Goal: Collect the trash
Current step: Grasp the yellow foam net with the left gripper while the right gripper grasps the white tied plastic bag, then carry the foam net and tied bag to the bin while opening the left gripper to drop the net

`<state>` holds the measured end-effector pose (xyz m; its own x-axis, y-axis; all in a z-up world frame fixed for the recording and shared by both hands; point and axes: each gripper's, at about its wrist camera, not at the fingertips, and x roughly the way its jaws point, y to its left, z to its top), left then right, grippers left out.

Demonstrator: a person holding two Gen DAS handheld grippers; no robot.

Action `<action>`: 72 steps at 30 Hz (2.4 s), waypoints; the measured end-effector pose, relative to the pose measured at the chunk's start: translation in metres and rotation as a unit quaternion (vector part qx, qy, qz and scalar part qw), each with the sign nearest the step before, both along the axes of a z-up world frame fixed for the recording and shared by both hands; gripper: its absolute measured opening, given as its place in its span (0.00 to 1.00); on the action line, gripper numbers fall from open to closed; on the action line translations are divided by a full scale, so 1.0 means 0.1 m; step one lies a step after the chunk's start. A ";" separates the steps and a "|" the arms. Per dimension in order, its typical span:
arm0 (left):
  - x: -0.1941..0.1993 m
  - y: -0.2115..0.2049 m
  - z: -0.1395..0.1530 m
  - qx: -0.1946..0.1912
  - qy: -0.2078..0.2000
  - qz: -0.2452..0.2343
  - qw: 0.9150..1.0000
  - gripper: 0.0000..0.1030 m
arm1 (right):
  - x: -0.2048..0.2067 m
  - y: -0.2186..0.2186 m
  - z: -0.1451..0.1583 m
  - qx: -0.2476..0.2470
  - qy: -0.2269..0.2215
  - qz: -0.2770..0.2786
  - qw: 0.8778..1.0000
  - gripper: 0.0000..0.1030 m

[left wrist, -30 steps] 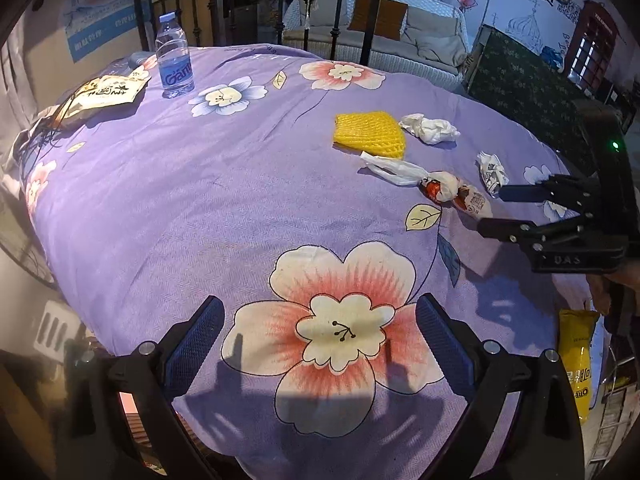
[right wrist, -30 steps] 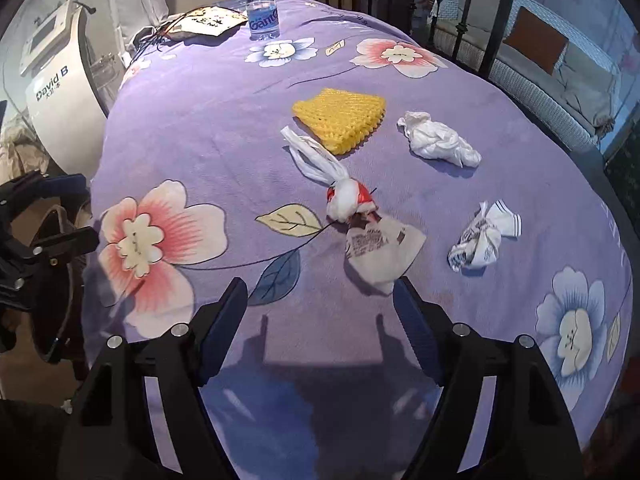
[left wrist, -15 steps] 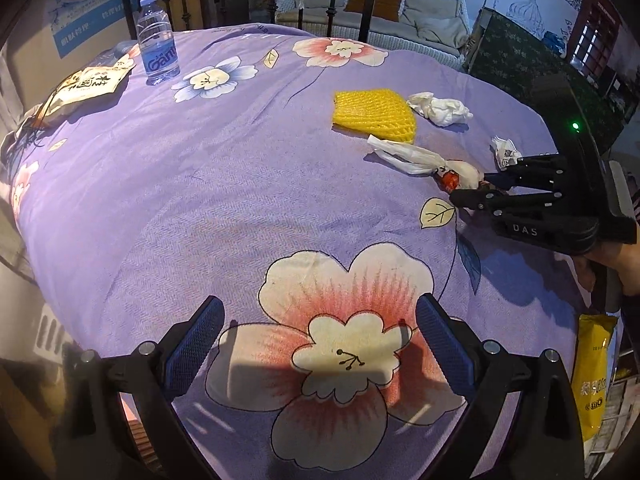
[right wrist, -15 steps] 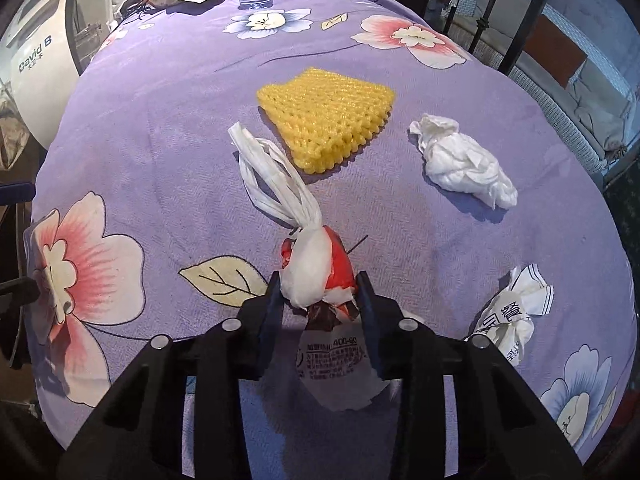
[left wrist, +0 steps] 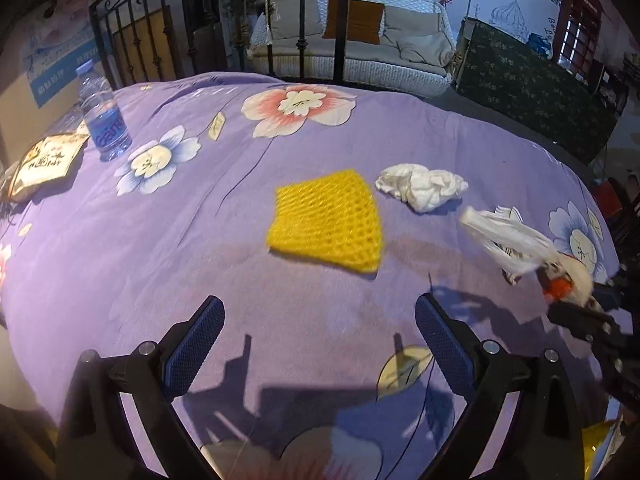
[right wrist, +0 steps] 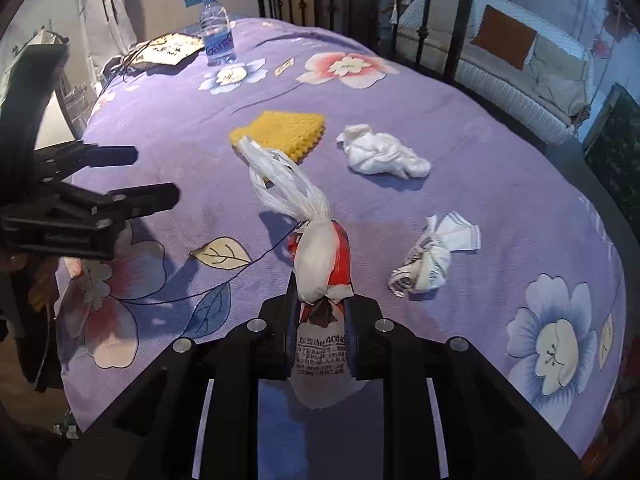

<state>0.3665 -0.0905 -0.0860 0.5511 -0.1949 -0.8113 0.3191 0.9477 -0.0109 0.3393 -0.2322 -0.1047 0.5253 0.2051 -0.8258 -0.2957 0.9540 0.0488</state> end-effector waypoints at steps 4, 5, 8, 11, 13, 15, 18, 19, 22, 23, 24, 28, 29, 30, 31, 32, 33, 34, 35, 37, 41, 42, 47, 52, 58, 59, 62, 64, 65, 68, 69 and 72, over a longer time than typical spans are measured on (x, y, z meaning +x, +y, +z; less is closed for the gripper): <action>0.29 -0.38 -0.18 0.042 0.002 -0.018 0.999 0.85 | -0.16 -0.19 0.16 0.018 -0.021 -0.021 0.999 0.19; 0.36 -0.46 -0.24 0.062 0.004 -0.020 0.998 0.83 | -0.21 -0.23 0.19 0.022 -0.026 -0.024 0.999 0.19; 0.54 -0.59 -0.45 0.100 0.019 -0.012 0.995 0.72 | -0.31 -0.28 0.25 0.031 -0.030 -0.024 0.999 0.19; 0.55 -0.54 -0.43 0.091 0.005 0.006 0.996 0.62 | -0.38 -0.33 0.30 0.040 -0.036 -0.027 0.998 0.19; 0.54 -0.51 -0.40 0.089 0.004 0.013 0.996 0.45 | -0.42 -0.36 0.32 0.043 -0.039 -0.032 0.998 0.19; 0.53 -0.48 -0.37 0.087 0.005 0.014 0.996 0.33 | -0.45 -0.40 0.32 0.048 -0.040 -0.037 0.997 0.19; 0.47 -0.41 -0.31 0.075 0.005 0.017 0.997 0.22 | -0.45 -0.44 0.32 0.054 -0.043 -0.042 0.997 0.19; 0.45 -0.39 -0.30 0.071 0.005 0.018 0.997 0.21 | -0.46 -0.44 0.33 0.057 -0.045 -0.044 0.996 0.19; 0.32 -0.27 -0.23 0.055 0.002 0.023 0.998 0.20 | -0.50 -0.43 0.36 0.066 -0.048 -0.049 0.995 0.19; 0.27 -0.23 -0.21 0.051 0.000 0.024 0.998 0.20 | -0.52 -0.41 0.37 0.068 -0.050 -0.050 0.995 0.19; 0.23 -0.19 -0.18 0.048 -0.002 0.024 0.999 0.19 | -0.55 -0.40 0.37 0.070 -0.051 -0.049 0.995 0.19; -0.03 0.00 -0.05 0.023 -0.008 0.023 0.999 0.19 | -0.65 -0.32 0.40 0.075 -0.052 -0.042 0.995 0.19; -0.10 0.06 -0.01 0.015 -0.009 0.023 1.000 0.19 | -0.67 -0.29 0.41 0.076 -0.053 -0.040 0.995 0.19; -0.17 0.11 0.03 0.010 -0.012 0.023 1.000 0.19 | -0.71 -0.26 0.42 0.077 -0.054 -0.038 0.995 0.19; -0.25 0.16 0.07 0.006 -0.016 0.022 1.000 0.19 | -0.74 -0.22 0.44 0.077 -0.056 -0.036 0.995 0.19; -0.33 0.21 0.11 0.004 -0.022 0.021 1.000 0.19 | -0.78 -0.18 0.46 0.076 -0.059 -0.033 0.995 0.19; -0.42 0.26 0.15 0.002 -0.029 0.019 0.999 0.19 | -0.80 -0.14 0.48 0.076 -0.060 -0.030 0.995 0.19; -0.51 0.31 0.20 0.001 -0.036 0.018 0.999 0.19 | -0.84 -0.10 0.49 0.077 -0.061 -0.028 0.995 0.19; -0.59 0.37 0.24 -0.002 -0.040 0.016 0.999 0.19 | -0.88 -0.05 0.51 0.078 -0.063 -0.024 0.995 0.19; -0.75 0.49 0.32 -0.009 -0.047 0.016 0.999 0.19 | -0.96 0.05 0.55 0.078 -0.066 -0.017 0.995 0.19; -1.07 0.74 0.44 -0.026 -0.054 0.026 0.998 0.19 | -1.18 0.29 0.63 0.083 -0.076 0.001 0.994 0.19; -1.15 0.80 0.46 -0.028 -0.056 0.027 0.998 0.19 | -1.23 0.36 0.64 0.085 -0.079 0.008 0.993 0.19; -1.55 1.08 0.51 -0.021 -0.073 0.043 0.996 0.19 | -1.45 0.68 0.70 0.102 -0.085 0.028 0.991 0.19; -1.84 1.45 0.49 -0.021 -0.067 0.079 0.994 0.19 | -1.59 0.98 0.67 0.133 -0.074 0.050 0.987 0.19; -2.21 1.95 0.46 -0.038 -0.058 0.152 0.986 0.19 | -1.72 1.37 0.59 0.149 -0.067 0.077 0.984 0.19; -2.29 2.02 0.44 -0.038 -0.056 0.165 0.984 0.19 | -1.73 1.42 0.57 0.151 -0.067 0.081 0.983 0.19; -2.51 2.27 0.37 -0.034 -0.048 0.206 0.977 0.19 | -1.79 1.60 0.53 0.155 -0.065 0.097 0.981 0.19; -2.64 2.42 0.31 -0.032 -0.040 0.231 0.972 0.19 | -1.82 1.73 0.51 0.161 -0.060 0.110 0.979 0.19; -2.70 2.49 0.26 -0.029 -0.032 0.244 0.969 0.19 | -1.84 1.79 0.49 0.162 -0.058 0.117 0.978 0.19; -2.82 2.70 0.07 -0.033 0.001 0.276 0.961 0.19 | -1.89 1.99 0.45 0.166 -0.050 0.137 0.975 0.19; -2.85 2.76 -0.01 -0.033 0.013 0.286 0.958 0.19 | -1.90 2.04 0.43 0.167 -0.047 0.143 0.974 0.19; -2.91 2.90 -0.22 -0.030 0.038 0.308 0.950 0.19 | -1.96 2.20 0.40 0.167 -0.041 0.161 0.972 0.19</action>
<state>0.0757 0.1997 -0.1075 0.5165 0.0980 -0.8507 -0.2991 0.9515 -0.0720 0.1433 -0.0118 -0.0649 0.4508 0.6187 -0.6434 -0.5919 0.7467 0.3033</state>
